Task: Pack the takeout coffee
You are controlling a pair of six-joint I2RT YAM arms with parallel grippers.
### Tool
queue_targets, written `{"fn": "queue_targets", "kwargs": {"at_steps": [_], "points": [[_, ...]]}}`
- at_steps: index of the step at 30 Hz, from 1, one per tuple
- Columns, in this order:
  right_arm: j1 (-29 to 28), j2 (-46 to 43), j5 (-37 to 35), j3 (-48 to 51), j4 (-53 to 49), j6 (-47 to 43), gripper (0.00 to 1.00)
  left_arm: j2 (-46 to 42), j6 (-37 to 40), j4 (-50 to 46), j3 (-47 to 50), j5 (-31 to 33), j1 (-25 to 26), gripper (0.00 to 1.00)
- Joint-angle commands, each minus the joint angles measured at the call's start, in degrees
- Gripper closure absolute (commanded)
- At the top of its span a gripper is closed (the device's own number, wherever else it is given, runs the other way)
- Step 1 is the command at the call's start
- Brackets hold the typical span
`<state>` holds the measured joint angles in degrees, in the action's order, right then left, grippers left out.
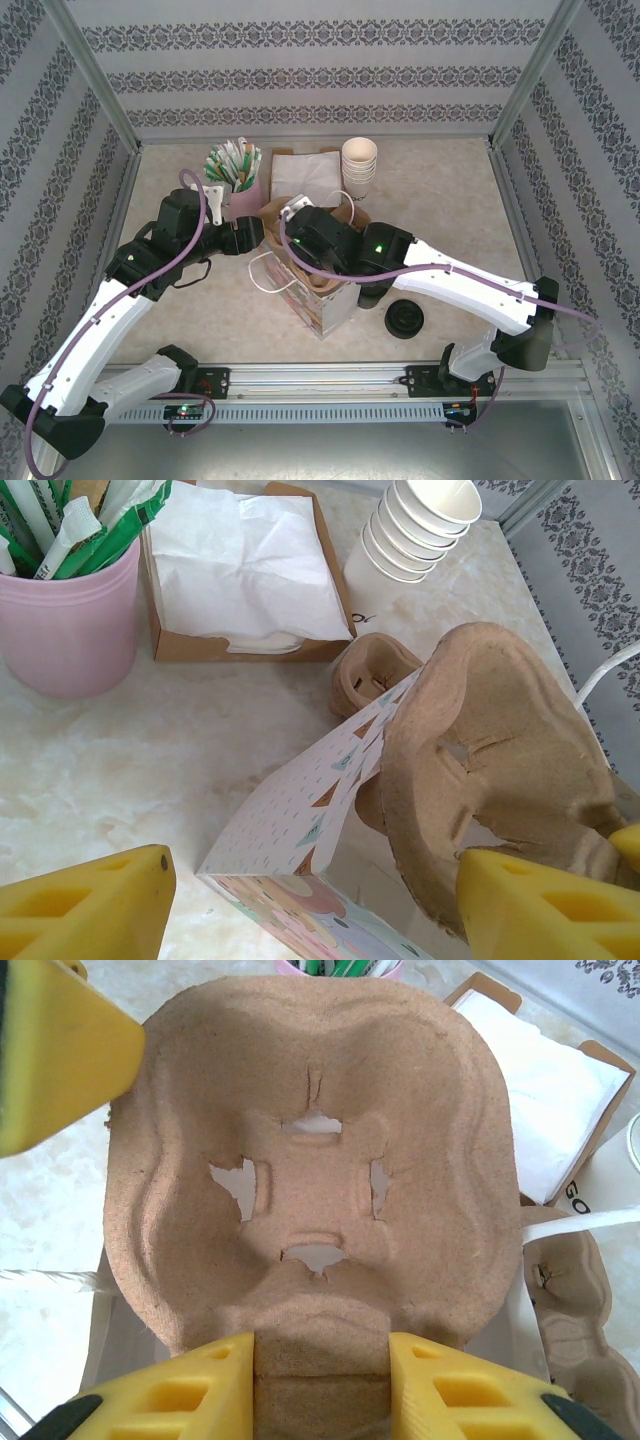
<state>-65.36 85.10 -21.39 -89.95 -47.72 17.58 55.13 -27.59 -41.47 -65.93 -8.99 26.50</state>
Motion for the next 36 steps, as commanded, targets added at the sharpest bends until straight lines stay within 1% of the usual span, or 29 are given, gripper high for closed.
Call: {"fn": "queue_targets", "kwargs": {"at_steps": [1, 7, 14, 19, 25, 29, 36], "points": [[0.0, -1.1, 1.1, 1.1, -1.0, 0.1, 0.64, -0.6, 0.6, 1.2, -0.9, 0.3, -0.8, 0.25], [-0.2, -1.7, 1.8, 2.5, -1.9, 1.5, 0.64, -0.5, 0.4, 1.4, -0.9, 1.3, -0.8, 0.24], [-0.3, -0.3, 2.4, 2.2, -4.0, 2.2, 0.64, -0.2, 0.4, 1.4, -1.1, 1.3, -0.8, 0.23], [-0.2, 0.2, 2.9, 2.2, -4.7, 2.8, 0.65, 0.3, 0.8, 1.1, -1.1, 0.7, -0.8, 0.24], [-0.1, -2.1, 4.2, 3.3, -3.6, 4.7, 0.65, 0.9, 1.5, 0.0, -1.1, -0.3, -0.8, 0.26], [-0.1, -0.4, 3.0, 1.7, -7.6, 6.1, 0.65, 1.1, 1.5, -0.6, -0.8, -0.6, -0.8, 0.27], [-0.2, 2.0, 3.5, 0.8, -10.7, 6.7, 0.66, 1.6, 1.7, -1.2, -0.5, -1.0, -0.8, 0.29]]}}
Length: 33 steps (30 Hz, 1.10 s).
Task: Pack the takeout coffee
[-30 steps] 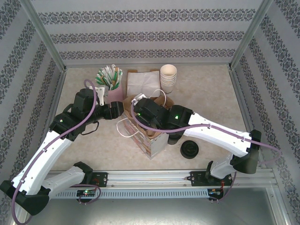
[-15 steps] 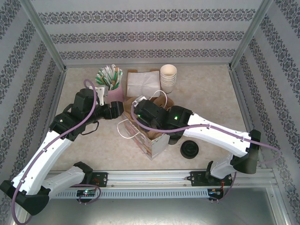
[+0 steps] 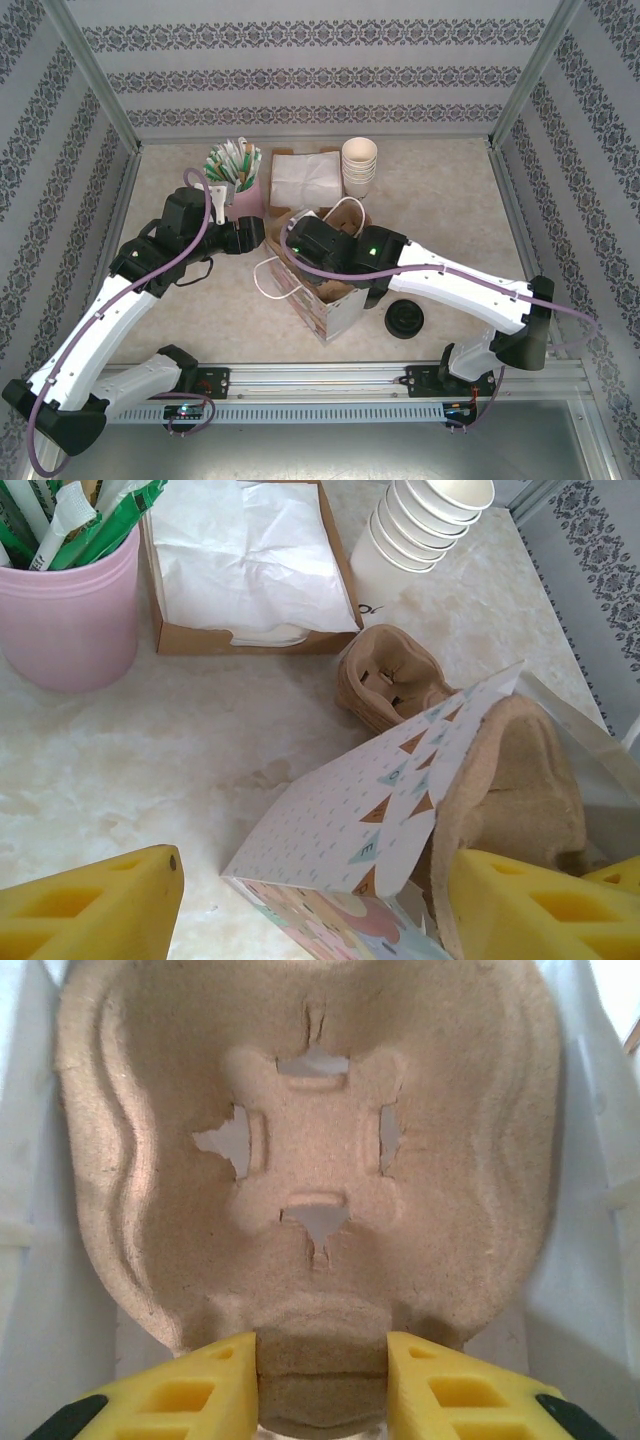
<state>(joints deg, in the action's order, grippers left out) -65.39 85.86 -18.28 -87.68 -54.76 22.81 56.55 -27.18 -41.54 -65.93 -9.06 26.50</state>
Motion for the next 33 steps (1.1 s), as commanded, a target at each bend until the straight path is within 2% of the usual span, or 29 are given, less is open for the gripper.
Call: {"fn": "queue_targets", "kwargs": {"at_steps": [1, 9, 18, 25, 33], "points": [[-0.1, 1.6, 0.4, -1.7, -4.2, 1.5, 0.65, 0.2, 1.2, -1.1, -0.4, -1.2, -0.8, 0.29], [0.0, 4.8, 1.8, -4.3, -6.9, 1.5, 0.65, 0.2, 1.3, -0.8, -0.1, -3.3, -0.8, 0.29], [0.9, 4.2, 2.9, -4.0, -7.0, 2.4, 0.65, 0.2, 2.4, -0.1, 0.4, -6.7, -0.8, 0.27], [1.7, 6.8, 4.1, -3.3, -7.0, 0.8, 0.64, -0.5, 2.1, -0.3, 0.7, -4.5, -0.8, 0.26], [2.4, 14.2, 6.2, -6.0, -7.5, -1.5, 0.62, -1.6, 1.8, -2.0, 0.6, 0.0, -0.8, 0.26]]}}
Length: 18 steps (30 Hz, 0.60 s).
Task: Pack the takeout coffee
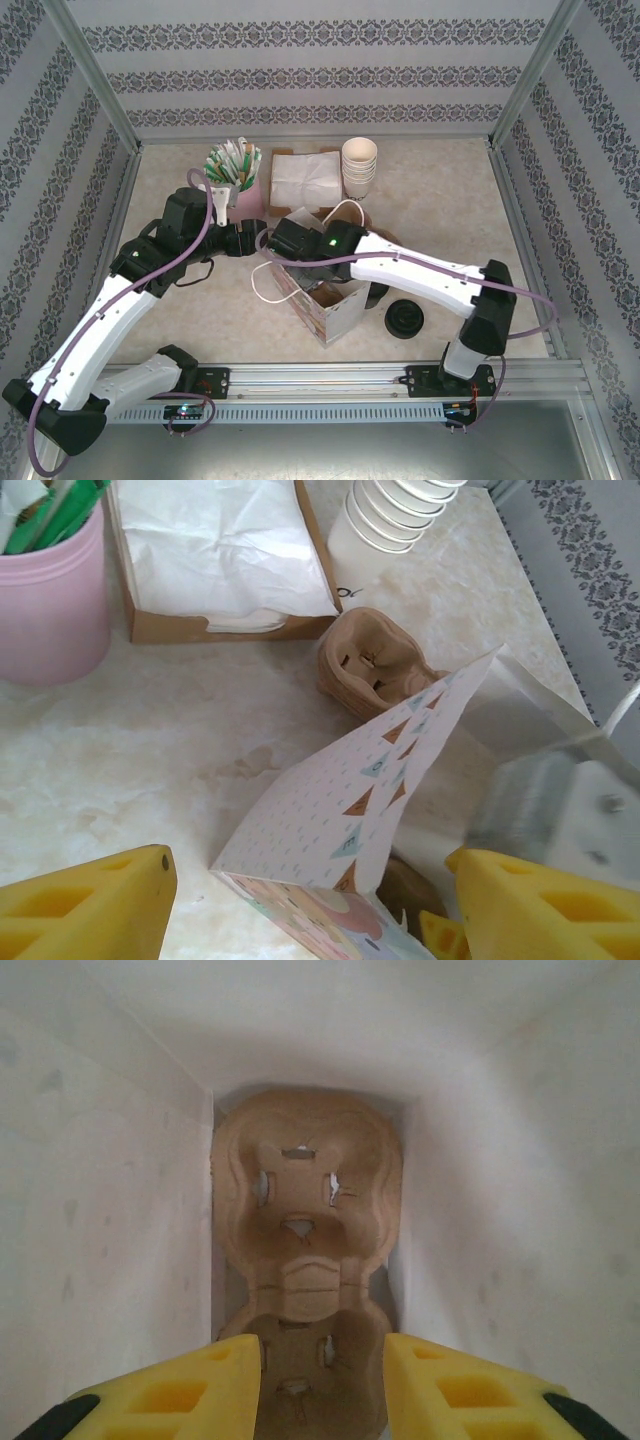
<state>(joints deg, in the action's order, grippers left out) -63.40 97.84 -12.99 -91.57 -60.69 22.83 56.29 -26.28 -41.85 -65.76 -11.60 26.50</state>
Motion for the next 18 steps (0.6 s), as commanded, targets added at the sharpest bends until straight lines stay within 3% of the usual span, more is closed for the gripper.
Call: {"fn": "queue_targets", "kwargs": {"at_steps": [1, 18], "points": [[0.3, 2.8, 0.9, -2.3, -1.5, -1.6, 0.62, -1.6, 0.8, -1.7, 0.5, 2.8, -0.8, 0.25], [1.3, 7.4, 1.9, 2.0, 5.5, -1.7, 0.6, -1.7, 0.3, -2.4, 0.3, 1.7, -0.9, 0.25]]}}
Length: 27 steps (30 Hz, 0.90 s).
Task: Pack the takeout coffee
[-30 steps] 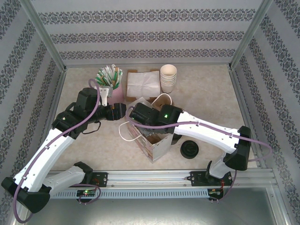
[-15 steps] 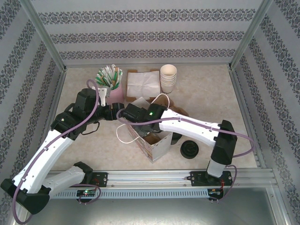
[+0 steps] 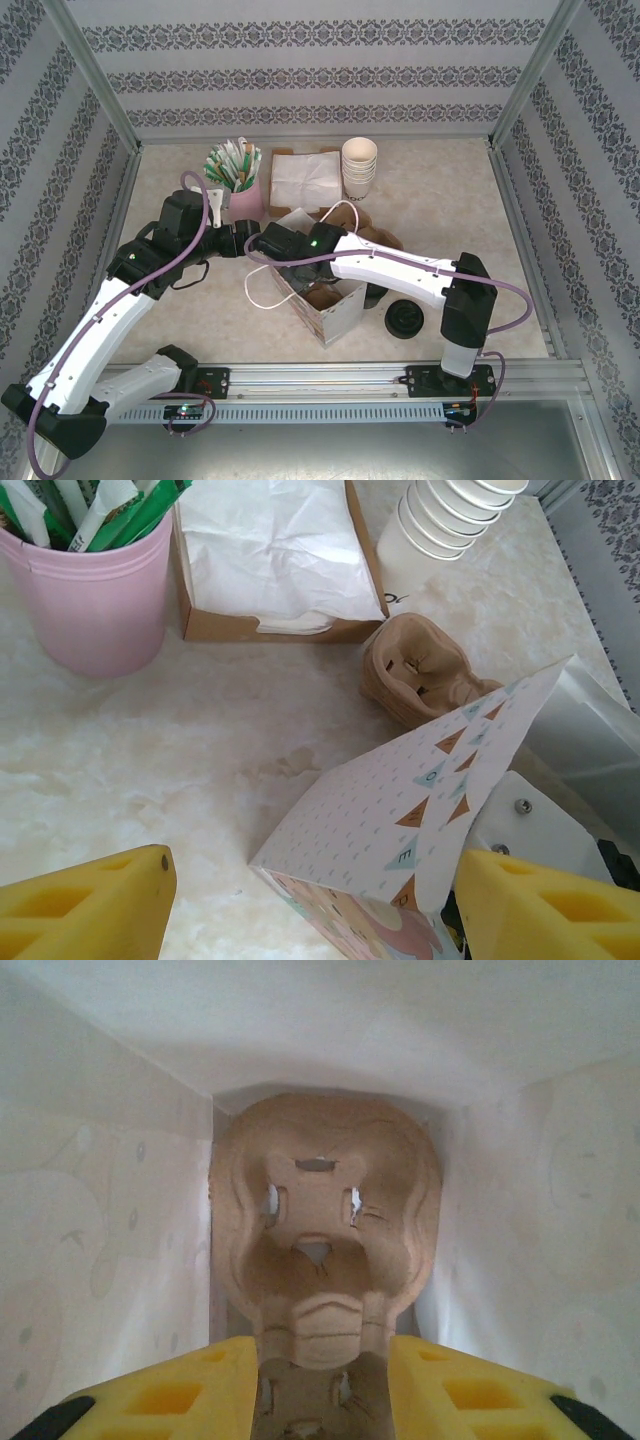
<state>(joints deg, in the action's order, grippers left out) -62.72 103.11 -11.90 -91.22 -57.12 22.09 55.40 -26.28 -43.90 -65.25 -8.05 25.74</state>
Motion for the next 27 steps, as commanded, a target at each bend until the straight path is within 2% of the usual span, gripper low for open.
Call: {"fn": "queue_targets", "kwargs": {"at_steps": [1, 22, 27], "points": [[0.7, 2.4, 1.0, 1.8, 2.3, -1.0, 0.6, -0.8, 0.3, -0.3, -0.3, -2.1, -0.1, 0.25], [1.5, 4.2, 1.5, 3.8, 6.2, -0.1, 0.58, -0.7, 0.5, -2.1, -1.7, -2.3, -0.1, 0.25], [1.5, 2.2, 2.2, 2.5, 6.4, 0.8, 0.54, -0.9, 1.0, -3.0, -2.3, -1.0, -0.1, 0.25]]}}
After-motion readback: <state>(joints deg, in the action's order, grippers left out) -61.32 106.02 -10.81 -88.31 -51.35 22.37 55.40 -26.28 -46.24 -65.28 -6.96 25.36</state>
